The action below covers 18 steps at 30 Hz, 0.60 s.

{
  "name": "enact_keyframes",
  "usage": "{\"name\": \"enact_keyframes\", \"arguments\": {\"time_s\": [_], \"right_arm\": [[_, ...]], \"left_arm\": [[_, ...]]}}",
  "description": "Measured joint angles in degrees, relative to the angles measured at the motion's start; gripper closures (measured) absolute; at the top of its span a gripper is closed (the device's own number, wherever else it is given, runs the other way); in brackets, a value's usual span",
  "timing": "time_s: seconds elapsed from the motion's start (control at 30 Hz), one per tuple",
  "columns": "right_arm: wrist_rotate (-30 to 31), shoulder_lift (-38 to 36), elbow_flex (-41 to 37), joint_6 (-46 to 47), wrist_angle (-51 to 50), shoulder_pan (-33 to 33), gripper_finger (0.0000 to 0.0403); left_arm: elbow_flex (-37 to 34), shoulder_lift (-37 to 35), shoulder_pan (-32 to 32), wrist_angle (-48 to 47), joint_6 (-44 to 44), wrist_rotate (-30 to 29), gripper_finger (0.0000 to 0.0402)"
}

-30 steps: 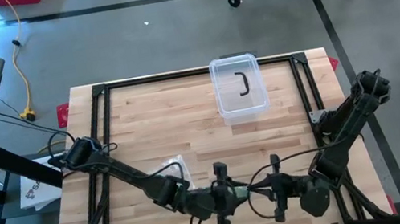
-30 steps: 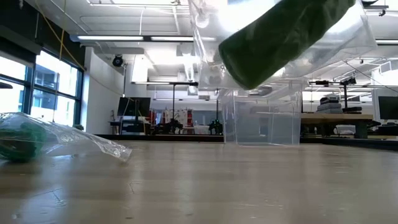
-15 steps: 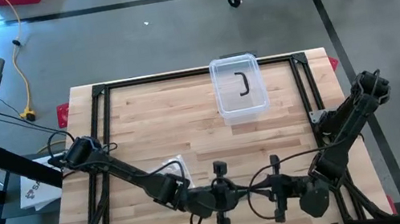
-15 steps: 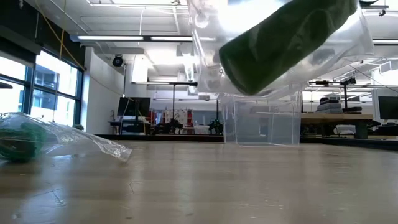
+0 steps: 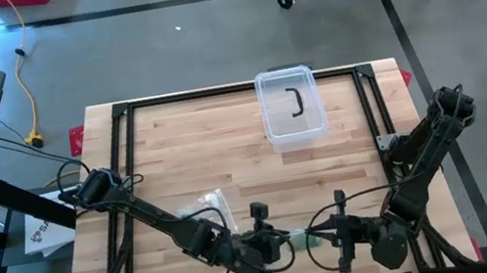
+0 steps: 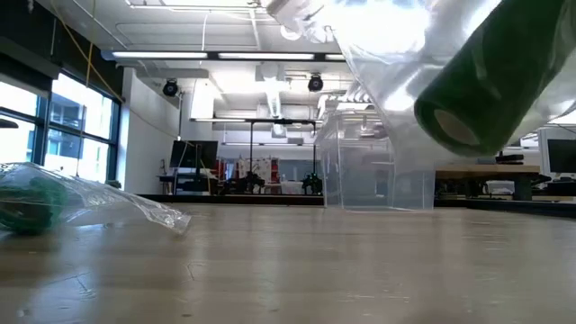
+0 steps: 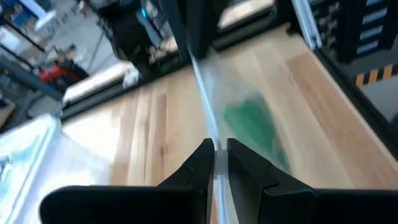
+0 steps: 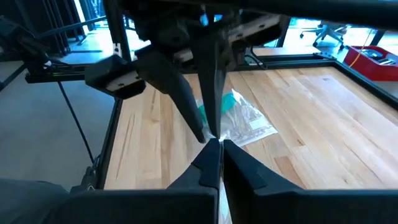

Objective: Roll bandage
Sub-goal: Close the transparent zip bag

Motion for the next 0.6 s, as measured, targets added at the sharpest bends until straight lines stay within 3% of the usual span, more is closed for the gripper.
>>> {"name": "enact_keyframes", "arguments": {"time_s": [0.3,0.6], "right_arm": [[2.4,0.0,0.0,-0.1,0.0,1.1,0.0403],[2.6,-0.2,0.0,-0.1,0.0,1.1,0.0403]], "left_arm": [[0.0,0.0,-2.5,-12.5,-10.4,-1.0,0.0370],[-0.1,0.0,-4.3,-17.8,-15.5,-1.0,0.0370]]}}
